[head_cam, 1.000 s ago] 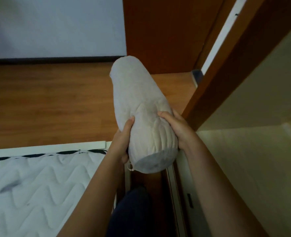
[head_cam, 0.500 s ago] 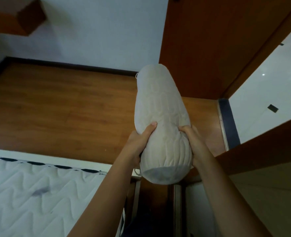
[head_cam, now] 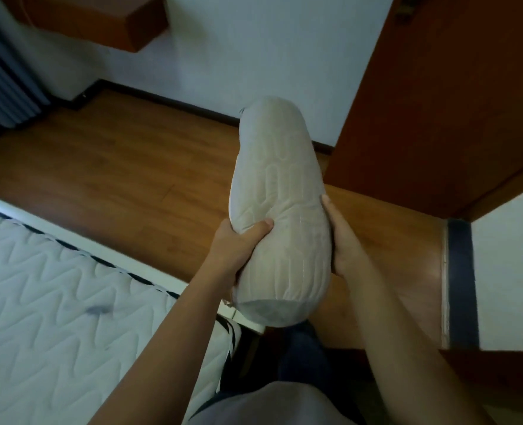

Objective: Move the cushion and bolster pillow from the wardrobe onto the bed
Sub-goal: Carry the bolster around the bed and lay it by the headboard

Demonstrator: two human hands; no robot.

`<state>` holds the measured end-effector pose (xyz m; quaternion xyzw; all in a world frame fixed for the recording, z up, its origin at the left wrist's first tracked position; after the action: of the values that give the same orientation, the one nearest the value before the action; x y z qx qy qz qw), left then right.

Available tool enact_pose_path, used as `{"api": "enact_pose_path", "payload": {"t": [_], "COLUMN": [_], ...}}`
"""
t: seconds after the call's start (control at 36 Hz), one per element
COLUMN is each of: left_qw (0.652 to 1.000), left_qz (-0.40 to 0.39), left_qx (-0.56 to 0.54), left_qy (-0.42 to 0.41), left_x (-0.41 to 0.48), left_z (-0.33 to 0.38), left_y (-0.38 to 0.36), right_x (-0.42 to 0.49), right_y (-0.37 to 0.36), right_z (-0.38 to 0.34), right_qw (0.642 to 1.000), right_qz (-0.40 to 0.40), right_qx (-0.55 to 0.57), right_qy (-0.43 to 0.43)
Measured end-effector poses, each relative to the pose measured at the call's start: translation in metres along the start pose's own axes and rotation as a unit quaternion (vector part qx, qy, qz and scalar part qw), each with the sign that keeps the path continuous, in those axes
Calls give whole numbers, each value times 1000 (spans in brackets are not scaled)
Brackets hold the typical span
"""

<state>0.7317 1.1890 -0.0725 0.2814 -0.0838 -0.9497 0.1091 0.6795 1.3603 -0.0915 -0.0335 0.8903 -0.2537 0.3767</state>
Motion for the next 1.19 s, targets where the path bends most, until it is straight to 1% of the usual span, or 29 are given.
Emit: {"api": "enact_pose_path", "payload": {"t": [0.03, 0.17, 0.31, 0.42, 0.44, 0.53, 0.75, 0.89, 0.94, 1.0, 1.11, 1.19], "left_qw": [1000, 997, 996, 997, 997, 997, 996, 993, 991, 987, 978, 965], "left_qz": [25, 70, 90, 72, 77, 72, 79, 61, 50, 54, 101, 135], "left_qx": [1, 5, -2, 13, 3, 2, -21, -58, -69, -98, -141, -184], "left_qy": [-4, -16, -15, -3, 12, 20, 42, 81, 101, 112, 117, 131], "left_x": [6, 20, 42, 53, 57, 63, 80, 96, 110, 136, 188, 226], "left_z": [3, 15, 40, 56, 57, 57, 31, 18, 21, 30, 56, 78], "left_y": [5, 11, 3, 2, 6, 13, 51, 58, 61, 66, 74, 73], "right_x": [14, 48, 78, 93, 99, 106, 139, 163, 176, 201, 254, 290], "right_y": [-9, -24, -37, -37, -41, -44, -84, -101, -109, -125, -159, -183], "right_z": [-4, -32, -67, -90, -95, -93, -54, -51, -56, -68, -99, -132], "right_qw": [999, 997, 993, 989, 986, 982, 974, 966, 965, 961, 951, 934], "right_qz": [-17, -56, -73, -81, -87, -109, -102, -85, -85, -98, -127, -166], "right_qx": [-14, -40, -73, -116, -132, -142, -187, -211, -219, -235, -260, -298], "right_qy": [-23, -42, -51, -44, -56, -59, -80, -122, -114, -110, -108, -105]}}
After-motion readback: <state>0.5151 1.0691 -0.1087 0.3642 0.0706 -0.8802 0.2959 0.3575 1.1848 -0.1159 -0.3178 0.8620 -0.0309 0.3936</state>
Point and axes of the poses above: each hand's wrist, its own x-axis towards the middle knuckle, its own y-axis out of the back of the hand, z = x × y, the point moved 1 cm from there along x, towards the middle knuckle, and after that the axes turned 11 degrees about x, right-handed, at the moved point
